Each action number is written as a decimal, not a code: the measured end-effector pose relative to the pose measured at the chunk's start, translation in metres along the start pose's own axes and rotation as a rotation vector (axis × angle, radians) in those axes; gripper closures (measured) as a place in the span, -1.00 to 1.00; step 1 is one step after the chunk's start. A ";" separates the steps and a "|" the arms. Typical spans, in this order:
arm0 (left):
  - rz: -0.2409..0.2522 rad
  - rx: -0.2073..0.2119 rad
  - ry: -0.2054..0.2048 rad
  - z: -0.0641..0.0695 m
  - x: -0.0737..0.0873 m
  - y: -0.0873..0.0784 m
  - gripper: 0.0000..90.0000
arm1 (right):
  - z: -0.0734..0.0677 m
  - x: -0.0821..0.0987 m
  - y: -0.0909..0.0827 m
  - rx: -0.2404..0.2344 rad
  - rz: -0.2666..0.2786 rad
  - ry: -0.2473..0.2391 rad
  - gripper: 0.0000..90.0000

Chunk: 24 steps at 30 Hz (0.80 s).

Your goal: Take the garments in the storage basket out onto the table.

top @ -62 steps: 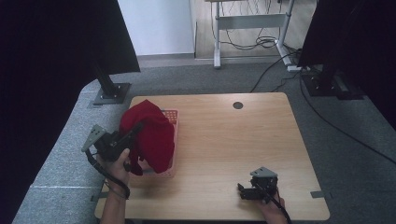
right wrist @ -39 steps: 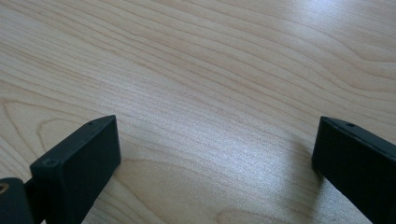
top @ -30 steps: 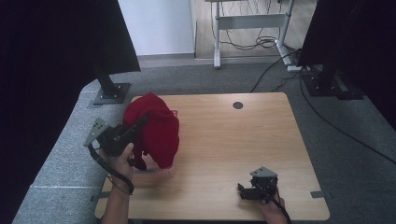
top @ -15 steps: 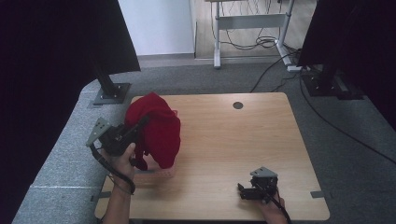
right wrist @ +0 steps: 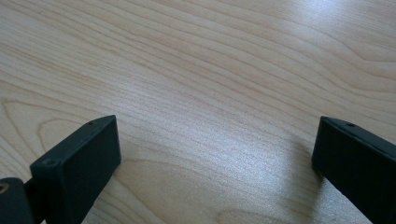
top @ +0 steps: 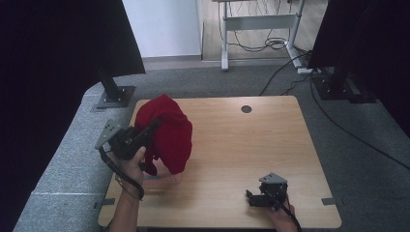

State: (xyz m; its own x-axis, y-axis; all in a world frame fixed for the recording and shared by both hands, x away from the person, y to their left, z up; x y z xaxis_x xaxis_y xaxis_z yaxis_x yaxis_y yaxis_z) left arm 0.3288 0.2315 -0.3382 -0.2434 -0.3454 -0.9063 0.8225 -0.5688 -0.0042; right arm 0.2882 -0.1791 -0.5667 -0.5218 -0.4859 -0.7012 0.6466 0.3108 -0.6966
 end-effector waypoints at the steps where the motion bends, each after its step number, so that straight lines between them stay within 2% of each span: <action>1: 0.000 0.002 0.001 0.001 0.000 0.000 0.60 | 0.000 0.000 0.000 0.000 0.000 0.000 -0.98; 24: -0.010 0.021 0.005 0.015 0.002 0.012 0.60 | 0.000 0.000 0.000 0.000 0.000 0.000 -0.98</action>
State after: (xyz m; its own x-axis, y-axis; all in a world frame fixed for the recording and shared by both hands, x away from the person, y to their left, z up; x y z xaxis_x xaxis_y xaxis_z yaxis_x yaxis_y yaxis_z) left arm 0.3312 0.2130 -0.3335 -0.2484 -0.3360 -0.9085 0.8092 -0.5875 -0.0040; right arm 0.2882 -0.1791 -0.5667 -0.5217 -0.4859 -0.7012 0.6467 0.3109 -0.6966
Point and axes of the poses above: each handheld gripper's, and its own axes: y roughly forward along the jaws, x roughly out of its underside, z roughly to its right, the point moved 1 cm from there along y, roughly forward along the jaws, and after that the axes turned 13 degrees about -y, right-handed, at the moved point
